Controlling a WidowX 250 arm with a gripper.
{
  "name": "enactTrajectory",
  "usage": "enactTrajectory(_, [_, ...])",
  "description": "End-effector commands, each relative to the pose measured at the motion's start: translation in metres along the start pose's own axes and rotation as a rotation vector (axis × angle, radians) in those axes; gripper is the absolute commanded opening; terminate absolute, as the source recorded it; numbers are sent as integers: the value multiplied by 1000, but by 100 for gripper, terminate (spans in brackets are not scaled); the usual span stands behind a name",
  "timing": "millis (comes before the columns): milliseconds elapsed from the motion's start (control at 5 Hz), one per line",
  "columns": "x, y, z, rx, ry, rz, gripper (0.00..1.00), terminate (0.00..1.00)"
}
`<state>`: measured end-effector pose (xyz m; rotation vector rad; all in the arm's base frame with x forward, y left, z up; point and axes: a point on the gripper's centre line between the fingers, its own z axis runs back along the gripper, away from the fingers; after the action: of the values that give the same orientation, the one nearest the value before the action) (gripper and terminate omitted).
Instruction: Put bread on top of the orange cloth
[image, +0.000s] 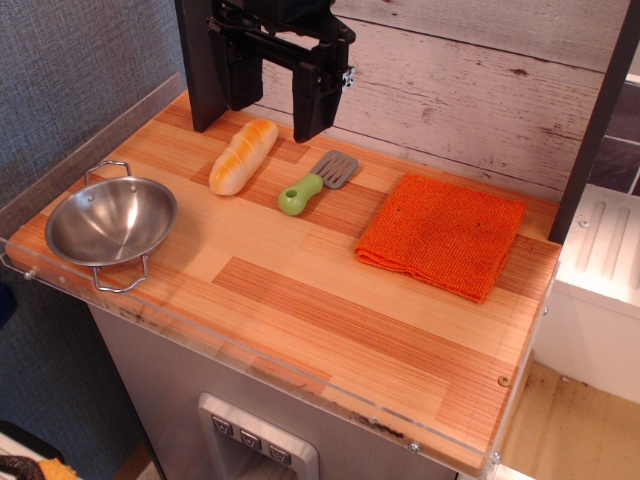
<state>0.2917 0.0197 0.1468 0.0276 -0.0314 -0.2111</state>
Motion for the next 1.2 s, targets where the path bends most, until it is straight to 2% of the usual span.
enactTrajectory(0, [0,0,0,0,0,0,100,0])
enactTrajectory(600, [2,119,-41,87,47,288,100,0])
enactTrajectory(1000, [21,130,-70,132,27,330,100,0])
